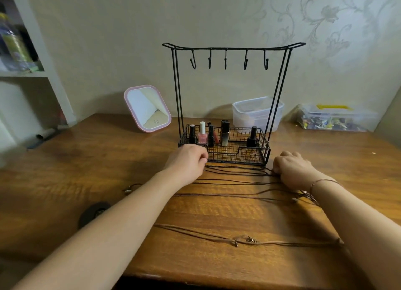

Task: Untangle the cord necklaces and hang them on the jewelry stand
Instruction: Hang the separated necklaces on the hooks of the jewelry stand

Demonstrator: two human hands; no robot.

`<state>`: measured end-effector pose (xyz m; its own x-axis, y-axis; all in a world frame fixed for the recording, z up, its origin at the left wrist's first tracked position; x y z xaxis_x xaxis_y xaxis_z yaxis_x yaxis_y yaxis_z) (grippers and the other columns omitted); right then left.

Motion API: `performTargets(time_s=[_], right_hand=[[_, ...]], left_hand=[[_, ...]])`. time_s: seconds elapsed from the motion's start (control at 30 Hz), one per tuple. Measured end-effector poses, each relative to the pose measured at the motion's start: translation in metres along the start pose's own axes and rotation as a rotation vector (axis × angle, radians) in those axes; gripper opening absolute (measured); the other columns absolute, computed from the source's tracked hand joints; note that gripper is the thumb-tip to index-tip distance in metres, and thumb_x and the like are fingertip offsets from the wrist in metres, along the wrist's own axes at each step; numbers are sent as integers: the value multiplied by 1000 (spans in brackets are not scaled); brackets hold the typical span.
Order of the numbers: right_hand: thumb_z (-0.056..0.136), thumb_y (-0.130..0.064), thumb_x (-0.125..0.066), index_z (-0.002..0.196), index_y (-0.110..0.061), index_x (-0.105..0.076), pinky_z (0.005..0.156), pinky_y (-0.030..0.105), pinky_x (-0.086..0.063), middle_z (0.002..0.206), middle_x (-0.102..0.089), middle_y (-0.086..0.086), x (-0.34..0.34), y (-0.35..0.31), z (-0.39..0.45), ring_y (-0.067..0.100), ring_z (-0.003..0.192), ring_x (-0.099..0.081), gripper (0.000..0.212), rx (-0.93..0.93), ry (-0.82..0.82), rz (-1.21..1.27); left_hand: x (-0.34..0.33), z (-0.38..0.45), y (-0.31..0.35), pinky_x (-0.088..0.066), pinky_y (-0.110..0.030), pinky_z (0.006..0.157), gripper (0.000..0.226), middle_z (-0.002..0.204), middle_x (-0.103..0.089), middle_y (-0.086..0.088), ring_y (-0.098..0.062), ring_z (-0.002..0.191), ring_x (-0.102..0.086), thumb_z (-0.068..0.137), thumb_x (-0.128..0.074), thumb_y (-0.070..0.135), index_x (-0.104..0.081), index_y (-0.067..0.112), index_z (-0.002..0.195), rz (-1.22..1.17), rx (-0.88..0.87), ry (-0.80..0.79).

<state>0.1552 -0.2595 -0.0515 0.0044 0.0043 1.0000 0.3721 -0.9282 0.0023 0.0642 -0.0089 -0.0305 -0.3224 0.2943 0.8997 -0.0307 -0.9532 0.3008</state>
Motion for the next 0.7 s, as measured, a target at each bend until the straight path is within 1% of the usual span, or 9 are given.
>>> performTargets(time_s=[0.07, 0.13, 0.23, 0.3, 0.37, 0.4, 0.47, 0.57, 0.7], right_hand=[[92, -7, -45, 89, -25, -49, 87, 41, -38, 104, -49, -2, 4, -2, -2, 24, 105, -45, 19, -15, 15, 77], [92, -5, -43, 81, -24, -46, 79, 40, -42, 95, -61, 1, 14, -3, -5, 25, 90, -52, 22, -6, 89, 318], [99, -11, -41, 81, -23, -49, 63, 37, -48, 78, -64, 5, 37, -12, -12, 25, 72, -59, 22, 77, 241, 626], [100, -12, -44, 85, -22, -53, 61, 38, -51, 78, -64, 7, 53, -20, -19, 27, 70, -61, 20, 156, 288, 765], [99, -10, -47, 90, -12, -56, 64, 50, -53, 77, -66, 14, 64, -26, -24, 36, 66, -61, 14, 234, 277, 972], [99, -9, -49, 90, -9, -57, 62, 49, -52, 73, -64, 13, 69, -26, -27, 35, 62, -57, 12, 260, 265, 1067], [97, -9, -55, 87, -9, -60, 53, 35, -47, 65, -60, 0, 78, -25, -33, 26, 58, -51, 12, 294, 252, 1161], [93, -15, -63, 86, -15, -67, 50, 18, -40, 58, -61, -12, 89, -23, -36, 6, 52, -50, 8, 308, 290, 1032], [89, -22, -69, 84, -21, -71, 48, 12, -43, 62, -66, -6, 109, -25, -42, 1, 54, -58, 5, 311, 419, 786]], left_hand=[[-9, 4, 27, -52, -33, 91, 25, 122, -64, 5, -14, 110, -61, 96, -58, 31, -64, 25, 119, -84, -111, -88], [-20, 7, 55, -46, -41, 104, 40, 141, -54, 3, -17, 128, -51, 97, -56, 36, -52, 26, 135, -149, -168, -182], [-32, 15, 93, -39, -41, 110, 49, 149, -47, -2, -20, 135, -44, 100, -50, 38, -39, 25, 145, -329, -178, -223], [-31, 21, 110, -46, -35, 101, 41, 136, -59, -3, -19, 123, -55, 100, -51, 34, -47, 24, 140, -544, -158, -167], [-24, 24, 115, -55, -28, 85, 26, 111, -71, -3, -14, 97, -66, 100, -54, 25, -61, 18, 124, -757, -123, -93], [-21, 25, 113, -56, -23, 74, 20, 97, -72, -3, -12, 81, -66, 99, -56, 20, -65, 14, 116, -865, -90, -89], [-15, 22, 105, -49, -20, 57, 13, 73, -66, 1, -10, 60, -57, 98, -59, 16, -69, 10, 103, -1006, -43, -154], [-6, 17, 85, -40, -21, 52, 11, 59, -54, 8, -8, 51, -46, 97, -59, 18, -68, 14, 95, -967, 15, -269], [30, 21, 32, -43, -27, 52, 17, 62, -50, 3, -11, 53, -45, 95, -57, 21, -69, 15, 86, -751, 186, -96]])
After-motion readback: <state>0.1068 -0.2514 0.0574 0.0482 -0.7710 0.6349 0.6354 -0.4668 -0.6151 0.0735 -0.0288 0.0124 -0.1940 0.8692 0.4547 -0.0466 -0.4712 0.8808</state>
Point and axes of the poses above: each hand's wrist, its own z-axis towards the middle knuckle, its own x-axis out of the back of the hand, y = z × x, the point moved 6 cm from there along z, towards the middle knuckle
